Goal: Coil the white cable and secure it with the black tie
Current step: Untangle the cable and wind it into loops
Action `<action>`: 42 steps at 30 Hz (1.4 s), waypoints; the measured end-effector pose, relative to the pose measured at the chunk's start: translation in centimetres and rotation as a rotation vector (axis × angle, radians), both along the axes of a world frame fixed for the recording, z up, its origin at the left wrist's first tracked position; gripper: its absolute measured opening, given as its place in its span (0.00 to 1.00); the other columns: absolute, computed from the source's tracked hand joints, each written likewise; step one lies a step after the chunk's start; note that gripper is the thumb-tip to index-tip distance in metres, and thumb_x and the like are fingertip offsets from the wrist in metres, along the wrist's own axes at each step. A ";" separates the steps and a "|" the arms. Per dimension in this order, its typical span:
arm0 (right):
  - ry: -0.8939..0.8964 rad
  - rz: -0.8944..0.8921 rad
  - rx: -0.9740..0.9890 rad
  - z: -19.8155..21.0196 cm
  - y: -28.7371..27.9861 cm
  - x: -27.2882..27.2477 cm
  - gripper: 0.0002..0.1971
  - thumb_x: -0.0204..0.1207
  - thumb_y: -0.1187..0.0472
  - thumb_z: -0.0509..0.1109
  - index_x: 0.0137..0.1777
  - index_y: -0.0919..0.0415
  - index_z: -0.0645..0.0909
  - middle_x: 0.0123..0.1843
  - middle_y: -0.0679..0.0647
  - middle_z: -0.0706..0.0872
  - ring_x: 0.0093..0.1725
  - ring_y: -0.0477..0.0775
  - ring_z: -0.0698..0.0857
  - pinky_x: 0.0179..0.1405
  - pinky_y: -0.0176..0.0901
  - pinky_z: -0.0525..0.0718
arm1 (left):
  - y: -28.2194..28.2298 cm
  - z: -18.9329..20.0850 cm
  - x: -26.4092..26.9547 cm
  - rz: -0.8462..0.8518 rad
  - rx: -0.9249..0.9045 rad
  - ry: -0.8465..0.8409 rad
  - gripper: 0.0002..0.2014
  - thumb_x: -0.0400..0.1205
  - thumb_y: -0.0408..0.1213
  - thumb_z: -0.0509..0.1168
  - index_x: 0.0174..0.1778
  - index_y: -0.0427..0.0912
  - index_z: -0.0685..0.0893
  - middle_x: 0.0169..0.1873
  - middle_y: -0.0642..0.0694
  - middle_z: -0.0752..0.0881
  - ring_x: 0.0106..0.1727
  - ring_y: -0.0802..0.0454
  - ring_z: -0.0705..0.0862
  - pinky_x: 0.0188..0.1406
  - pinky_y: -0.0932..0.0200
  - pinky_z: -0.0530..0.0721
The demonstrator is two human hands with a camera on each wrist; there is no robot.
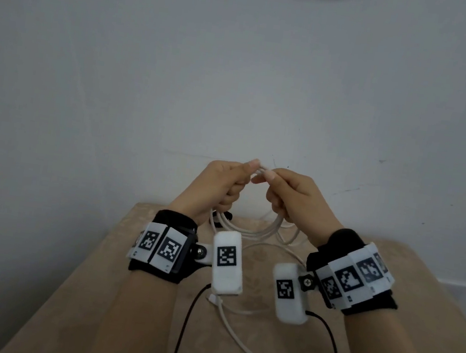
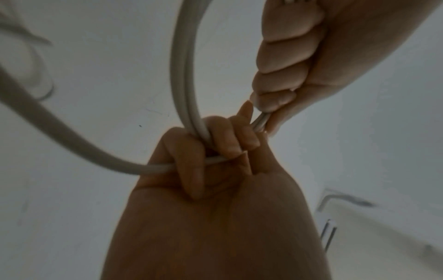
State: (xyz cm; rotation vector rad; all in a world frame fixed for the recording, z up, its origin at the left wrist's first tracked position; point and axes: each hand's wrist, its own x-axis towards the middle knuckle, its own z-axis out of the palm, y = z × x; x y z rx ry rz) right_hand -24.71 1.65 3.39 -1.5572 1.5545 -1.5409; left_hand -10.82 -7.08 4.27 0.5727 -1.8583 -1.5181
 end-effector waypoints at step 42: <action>-0.289 0.070 -0.012 -0.4 0.0 -0.7 0.15 0.84 0.57 0.62 0.40 0.60 0.86 0.24 0.46 0.65 0.24 0.44 0.65 0.16 0.30 0.57 | -0.7 -0.1 0.6 -0.088 0.302 0.148 0.23 0.82 0.53 0.61 0.25 0.45 0.66 0.15 0.55 0.59 0.12 0.61 0.55 0.12 0.68 0.57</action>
